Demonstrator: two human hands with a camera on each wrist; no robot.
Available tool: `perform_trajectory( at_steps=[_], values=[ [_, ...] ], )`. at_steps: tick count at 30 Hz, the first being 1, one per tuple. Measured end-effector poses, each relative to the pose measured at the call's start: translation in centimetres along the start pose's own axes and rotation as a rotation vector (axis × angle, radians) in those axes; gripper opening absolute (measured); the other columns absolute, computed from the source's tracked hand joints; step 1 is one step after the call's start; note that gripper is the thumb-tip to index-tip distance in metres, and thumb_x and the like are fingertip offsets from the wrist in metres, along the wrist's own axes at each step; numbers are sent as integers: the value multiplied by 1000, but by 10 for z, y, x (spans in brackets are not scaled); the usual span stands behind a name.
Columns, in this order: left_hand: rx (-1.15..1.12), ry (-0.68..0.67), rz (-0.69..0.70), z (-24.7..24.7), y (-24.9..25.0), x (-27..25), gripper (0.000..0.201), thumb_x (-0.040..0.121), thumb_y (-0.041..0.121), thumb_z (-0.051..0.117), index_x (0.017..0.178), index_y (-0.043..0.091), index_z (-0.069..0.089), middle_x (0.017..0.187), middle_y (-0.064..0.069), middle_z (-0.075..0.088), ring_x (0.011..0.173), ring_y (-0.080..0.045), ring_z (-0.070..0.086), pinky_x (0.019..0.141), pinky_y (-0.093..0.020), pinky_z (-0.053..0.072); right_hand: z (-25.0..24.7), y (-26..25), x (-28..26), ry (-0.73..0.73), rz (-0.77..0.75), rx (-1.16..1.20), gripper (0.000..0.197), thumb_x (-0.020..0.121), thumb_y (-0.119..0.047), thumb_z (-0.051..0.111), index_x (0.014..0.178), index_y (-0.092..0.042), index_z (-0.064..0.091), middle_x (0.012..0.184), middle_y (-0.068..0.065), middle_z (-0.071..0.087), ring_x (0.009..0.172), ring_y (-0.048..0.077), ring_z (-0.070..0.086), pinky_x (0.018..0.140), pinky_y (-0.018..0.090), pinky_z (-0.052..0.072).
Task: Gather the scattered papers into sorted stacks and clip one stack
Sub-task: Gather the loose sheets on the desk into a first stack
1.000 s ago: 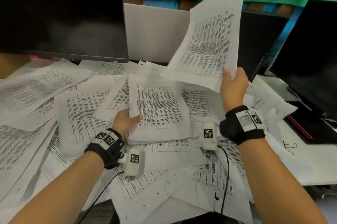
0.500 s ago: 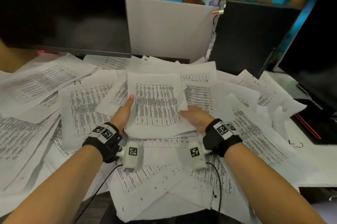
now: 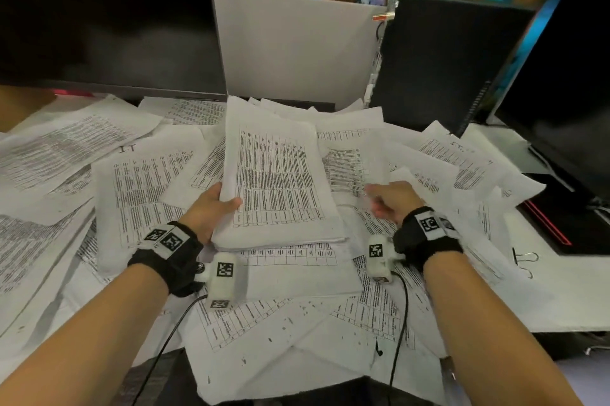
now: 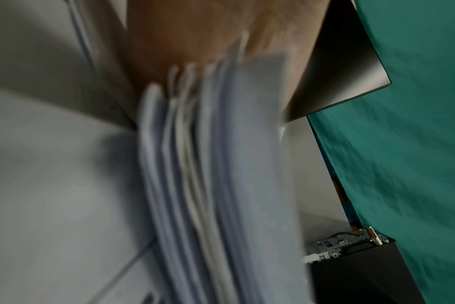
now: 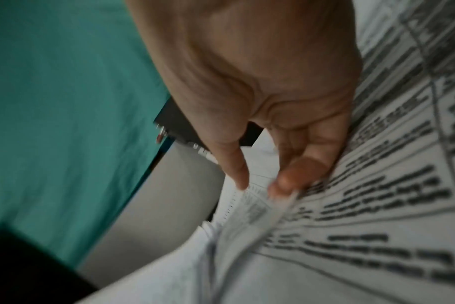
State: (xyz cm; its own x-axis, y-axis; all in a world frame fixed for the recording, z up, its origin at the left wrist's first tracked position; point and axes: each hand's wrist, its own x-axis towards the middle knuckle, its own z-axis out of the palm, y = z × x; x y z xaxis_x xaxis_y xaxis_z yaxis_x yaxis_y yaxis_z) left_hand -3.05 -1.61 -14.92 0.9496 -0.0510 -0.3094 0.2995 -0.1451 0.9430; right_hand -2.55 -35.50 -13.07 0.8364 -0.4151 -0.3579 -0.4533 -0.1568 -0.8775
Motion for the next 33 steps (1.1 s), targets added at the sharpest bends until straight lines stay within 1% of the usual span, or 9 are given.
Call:
perform_trajectory(
  at_steps=[3, 5, 9, 13, 16, 20, 24, 30, 33],
  values=[
    [7, 21, 1, 0, 2, -1, 31, 94, 10, 55, 125, 11, 51, 107, -9, 65, 98, -30, 62, 92, -48, 48, -3, -10, 12, 243, -76, -489, 62, 81, -53, 62, 120, -4, 61, 116, 16, 67, 102, 33, 63, 88, 34, 51],
    [28, 19, -5, -3, 1, 1, 37, 94, 17, 57, 129, 14, 50, 118, -8, 64, 106, -31, 61, 97, -51, 46, -6, -15, 19, 204, -56, -516, 70, 81, -56, 63, 129, -5, 57, 132, 16, 60, 119, 36, 56, 101, 42, 46],
    [20, 17, -13, -7, -5, 5, 40, 91, 24, 61, 129, 15, 51, 119, -6, 66, 108, -29, 62, 99, -53, 45, 2, -25, 21, -55, -61, -229, 37, 93, -21, 64, 122, 1, 59, 124, 16, 65, 105, 32, 63, 87, 38, 56],
    [88, 44, -7, 2, 1, -1, 31, 94, 21, 58, 121, 9, 56, 114, -8, 66, 103, -27, 62, 95, -46, 48, -19, -58, -4, 452, -357, -176, 35, 103, -16, 42, 114, 12, 60, 109, 22, 62, 101, 33, 59, 58, 12, 32],
    [116, 82, -43, 7, 7, -7, 29, 95, 23, 55, 120, 7, 56, 112, -9, 66, 101, -28, 62, 94, -45, 49, -35, -77, -20, 670, -501, 221, 36, 104, -19, 39, 126, 5, 54, 122, 16, 60, 115, 28, 57, 89, 19, 41],
    [-81, 64, -74, 23, 15, -12, 25, 98, 12, 49, 123, 6, 50, 110, -12, 65, 98, -31, 63, 84, -48, 53, -5, -71, -42, 129, -357, 674, 31, 95, 3, 51, 126, -2, 51, 121, 12, 61, 109, 29, 61, 90, 49, 55],
    [-246, 73, 5, 59, 34, -20, 24, 99, 9, 46, 121, 17, 43, 111, -6, 62, 91, -23, 63, 70, -42, 55, 33, -44, -67, -396, -190, 742, 26, 92, 15, 46, 115, 5, 56, 135, 28, 55, 118, 40, 59, 86, 45, 59],
    [-281, 168, 91, 78, 15, -9, 27, 101, 9, 35, 126, 8, 41, 120, -15, 60, 104, -31, 61, 86, -49, 53, 71, -9, -83, -620, 126, 626, 40, 93, 15, 44, 132, 5, 47, 130, 26, 59, 104, 40, 67, 74, 40, 62],
    [-271, 176, 42, 74, 4, -6, 42, 104, 31, 28, 125, 0, 47, 117, -24, 60, 106, -40, 59, 89, -53, 51, 75, -1, -100, -767, 191, 332, 20, 98, -8, 54, 116, 3, 56, 106, 22, 71, 81, 28, 74, 63, 28, 61]
  ],
)
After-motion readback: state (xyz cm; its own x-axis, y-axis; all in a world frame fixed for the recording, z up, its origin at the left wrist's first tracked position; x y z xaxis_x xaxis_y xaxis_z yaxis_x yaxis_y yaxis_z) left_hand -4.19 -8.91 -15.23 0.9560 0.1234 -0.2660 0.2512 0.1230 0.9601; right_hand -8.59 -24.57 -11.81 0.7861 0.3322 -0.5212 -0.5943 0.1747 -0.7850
